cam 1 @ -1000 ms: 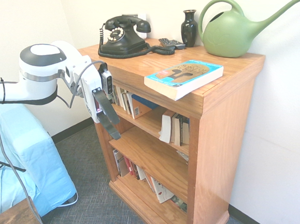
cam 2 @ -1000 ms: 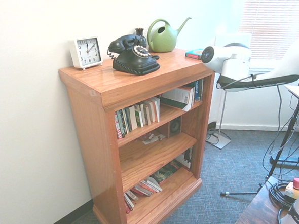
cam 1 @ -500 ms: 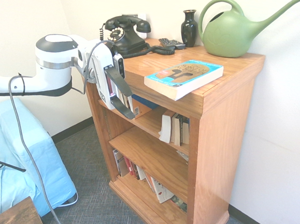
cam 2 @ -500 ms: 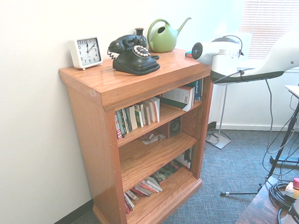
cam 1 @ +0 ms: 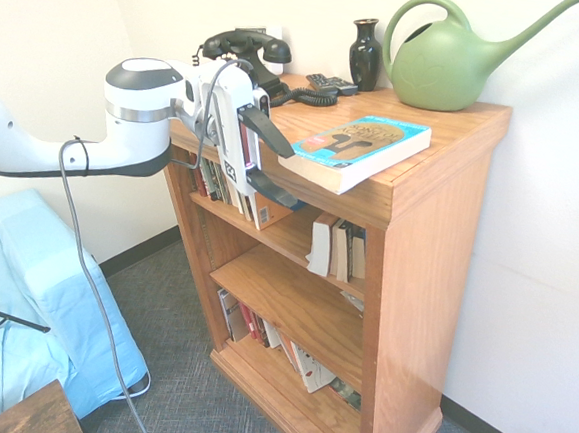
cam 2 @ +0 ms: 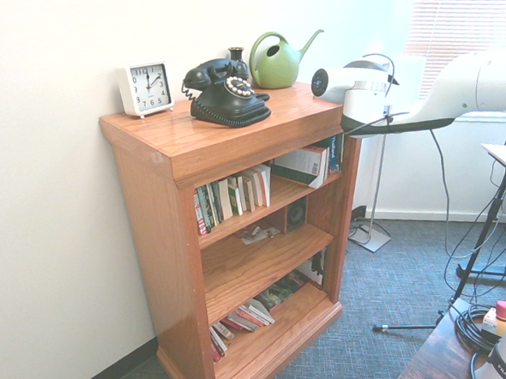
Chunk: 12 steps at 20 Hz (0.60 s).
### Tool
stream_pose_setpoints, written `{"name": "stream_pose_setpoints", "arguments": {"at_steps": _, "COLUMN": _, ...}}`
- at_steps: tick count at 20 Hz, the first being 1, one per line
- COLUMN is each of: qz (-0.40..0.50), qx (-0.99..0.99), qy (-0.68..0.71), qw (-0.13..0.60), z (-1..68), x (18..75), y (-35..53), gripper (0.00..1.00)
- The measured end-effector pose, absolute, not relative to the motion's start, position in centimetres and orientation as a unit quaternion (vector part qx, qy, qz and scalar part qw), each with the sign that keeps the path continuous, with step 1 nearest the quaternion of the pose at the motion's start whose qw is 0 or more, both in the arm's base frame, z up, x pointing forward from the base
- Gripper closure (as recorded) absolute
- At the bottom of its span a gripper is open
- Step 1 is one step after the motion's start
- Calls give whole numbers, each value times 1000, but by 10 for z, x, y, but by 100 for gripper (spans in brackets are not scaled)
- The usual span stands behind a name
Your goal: Organize the shelf
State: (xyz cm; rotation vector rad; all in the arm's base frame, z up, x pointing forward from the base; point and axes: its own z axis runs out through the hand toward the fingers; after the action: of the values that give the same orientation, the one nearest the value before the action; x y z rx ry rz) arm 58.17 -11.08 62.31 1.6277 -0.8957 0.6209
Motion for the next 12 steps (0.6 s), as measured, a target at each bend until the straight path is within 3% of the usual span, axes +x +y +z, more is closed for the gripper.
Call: {"name": "stream_pose_setpoints", "arguments": {"at_steps": 12, "qz": 260, "qx": 684, "qy": -376, "qw": 568, "z": 618, "x": 609, "y": -123, "gripper": 0}}
